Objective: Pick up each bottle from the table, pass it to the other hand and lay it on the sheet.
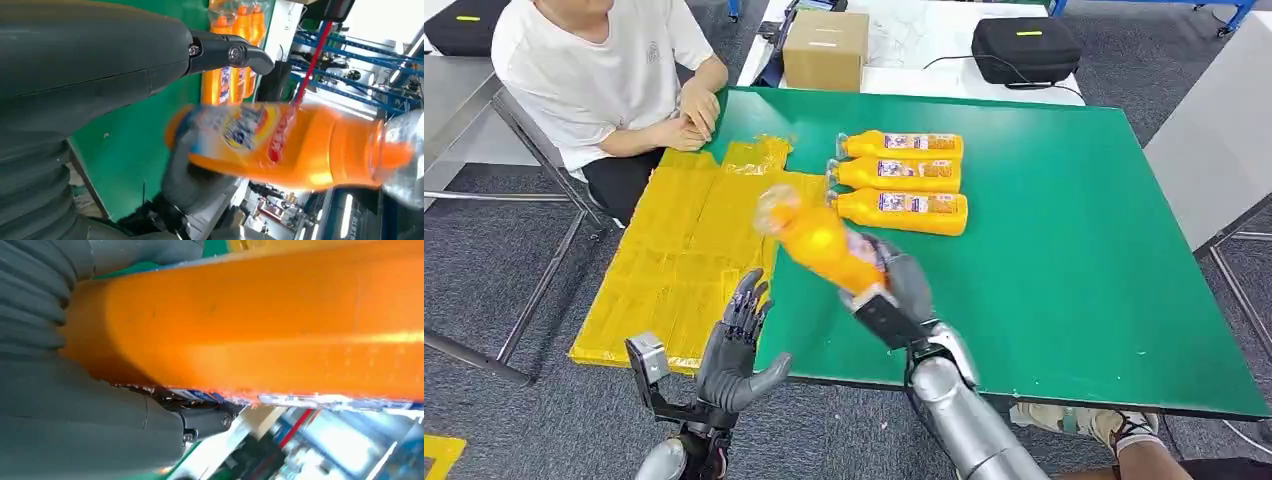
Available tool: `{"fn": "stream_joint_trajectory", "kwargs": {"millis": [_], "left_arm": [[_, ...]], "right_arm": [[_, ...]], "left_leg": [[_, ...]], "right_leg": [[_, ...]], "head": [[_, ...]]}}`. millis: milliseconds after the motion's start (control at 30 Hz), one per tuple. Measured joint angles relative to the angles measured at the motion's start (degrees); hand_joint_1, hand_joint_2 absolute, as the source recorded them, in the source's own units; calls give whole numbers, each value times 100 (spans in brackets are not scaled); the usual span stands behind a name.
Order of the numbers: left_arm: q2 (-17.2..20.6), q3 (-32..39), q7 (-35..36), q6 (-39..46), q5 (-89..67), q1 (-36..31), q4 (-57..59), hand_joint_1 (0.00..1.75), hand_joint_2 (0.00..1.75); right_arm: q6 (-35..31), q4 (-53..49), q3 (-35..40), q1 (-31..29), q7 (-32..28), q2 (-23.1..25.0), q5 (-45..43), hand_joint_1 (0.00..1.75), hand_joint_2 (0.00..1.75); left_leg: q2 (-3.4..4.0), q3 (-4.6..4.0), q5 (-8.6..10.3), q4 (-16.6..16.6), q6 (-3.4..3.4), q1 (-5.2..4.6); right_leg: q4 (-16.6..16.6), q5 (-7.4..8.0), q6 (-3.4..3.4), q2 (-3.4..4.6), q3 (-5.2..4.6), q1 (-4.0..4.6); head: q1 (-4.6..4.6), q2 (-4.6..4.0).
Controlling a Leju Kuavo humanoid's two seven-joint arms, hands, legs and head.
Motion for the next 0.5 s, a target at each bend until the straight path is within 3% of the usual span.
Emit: {"fn": "stream_joint_trajectory", "kwargs": {"millis": [267,500], "left_arm": [[15,-37,63,53,105,-109,0,0,175],[20,-6,-114,772,-483,-200,0,0,175]], "right_arm": [[166,516,553,-224,-81,389,251,175,175],[33,758,914,-319,-138,743,118,175,175]], "left_leg": [[2,-4,1,-1,1,1],[2,-7,1,-1,1,0]], "right_leg": [[1,-1,0,1,-6,0],[1,-1,-1,-1,-7,-1]], "head": [[0,0],[0,0]]}}
